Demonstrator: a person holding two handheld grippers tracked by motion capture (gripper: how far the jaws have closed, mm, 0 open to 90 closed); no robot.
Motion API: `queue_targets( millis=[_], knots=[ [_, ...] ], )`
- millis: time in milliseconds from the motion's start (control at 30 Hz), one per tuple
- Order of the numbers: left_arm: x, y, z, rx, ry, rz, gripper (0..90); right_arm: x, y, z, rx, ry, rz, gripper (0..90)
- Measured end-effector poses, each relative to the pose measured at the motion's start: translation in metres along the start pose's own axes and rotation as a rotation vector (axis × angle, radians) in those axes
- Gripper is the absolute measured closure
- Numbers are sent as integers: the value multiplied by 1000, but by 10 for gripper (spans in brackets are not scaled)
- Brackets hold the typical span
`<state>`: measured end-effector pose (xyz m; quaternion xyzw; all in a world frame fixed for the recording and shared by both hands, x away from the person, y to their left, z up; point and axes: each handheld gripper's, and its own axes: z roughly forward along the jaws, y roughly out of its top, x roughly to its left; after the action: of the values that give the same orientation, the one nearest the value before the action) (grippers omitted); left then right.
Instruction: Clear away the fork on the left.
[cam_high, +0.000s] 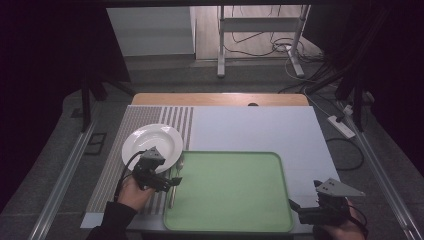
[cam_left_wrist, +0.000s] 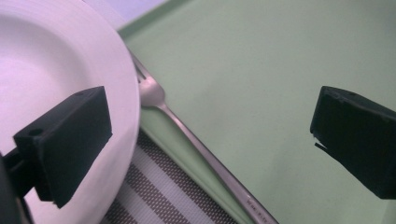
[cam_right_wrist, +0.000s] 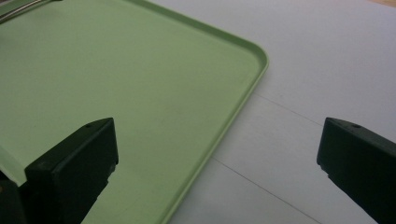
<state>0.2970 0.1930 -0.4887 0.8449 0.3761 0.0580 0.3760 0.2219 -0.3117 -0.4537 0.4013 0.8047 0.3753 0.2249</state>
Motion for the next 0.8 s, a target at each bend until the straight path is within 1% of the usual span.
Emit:
queue_targets(
  millis=[133,267,500,800],
  knots=[
    [0,-3,-4,0,11,-10,0,0,0,0,0,-1,1,0],
    [0,-6,-9,-19,31,-16,0,0,0,0,2,-3,0,0],
    [0,-13,-16,-42,40,-41,1,0,0,0,3,-2,0,0],
    [-2,-18,-23,-54,58,-39,0,0,0,0,0,-4,-1,0]
  ],
)
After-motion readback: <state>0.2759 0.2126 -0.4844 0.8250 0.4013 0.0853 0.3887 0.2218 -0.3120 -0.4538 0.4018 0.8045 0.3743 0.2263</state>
